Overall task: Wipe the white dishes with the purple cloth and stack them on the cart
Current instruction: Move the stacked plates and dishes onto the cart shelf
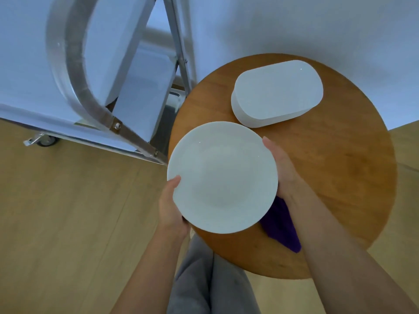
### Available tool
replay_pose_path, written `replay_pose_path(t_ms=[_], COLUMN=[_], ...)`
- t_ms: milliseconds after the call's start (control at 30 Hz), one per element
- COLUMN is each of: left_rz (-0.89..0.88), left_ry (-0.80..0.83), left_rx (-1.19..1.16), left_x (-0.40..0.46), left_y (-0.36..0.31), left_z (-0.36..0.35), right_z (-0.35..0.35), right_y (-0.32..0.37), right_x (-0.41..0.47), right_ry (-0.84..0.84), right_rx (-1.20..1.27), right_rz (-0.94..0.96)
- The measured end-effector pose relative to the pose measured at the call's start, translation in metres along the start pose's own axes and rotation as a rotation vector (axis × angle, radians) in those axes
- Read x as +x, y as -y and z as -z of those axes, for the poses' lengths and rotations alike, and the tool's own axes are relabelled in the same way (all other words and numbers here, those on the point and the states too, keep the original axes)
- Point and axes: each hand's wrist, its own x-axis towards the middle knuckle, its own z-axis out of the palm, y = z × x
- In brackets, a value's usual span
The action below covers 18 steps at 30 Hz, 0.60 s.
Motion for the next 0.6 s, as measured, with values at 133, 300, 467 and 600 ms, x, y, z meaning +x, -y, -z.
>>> replay_pose_path(t_ms=[133,300,467,600], left_rz=[0.03,-0.045,-0.122,-0.119], left_ry=[-0.005,-0.026,0.006,-0.004], left_rx=[-0.021,0.044,0.088,0.077], left_x=[-0.007,-0.027,-0.062,-0.099], left_y=[-0.008,-0.028,-0.058,-0.096], left_z=[0.006,0.006,0.013,0.027], right_z=[-0.005,-0.019,-0.05,-0.086], right_y=[-0.003,0.006,0.015,0.028], right_x=[-0.014,-0.034,-0.069,-0.105], right_ry=[-0.011,-0.033,0.017,0.087], right_rx=[0.006,0.002,0.021,0.0], right_rz=[0.028,0.065,0.121,0.184])
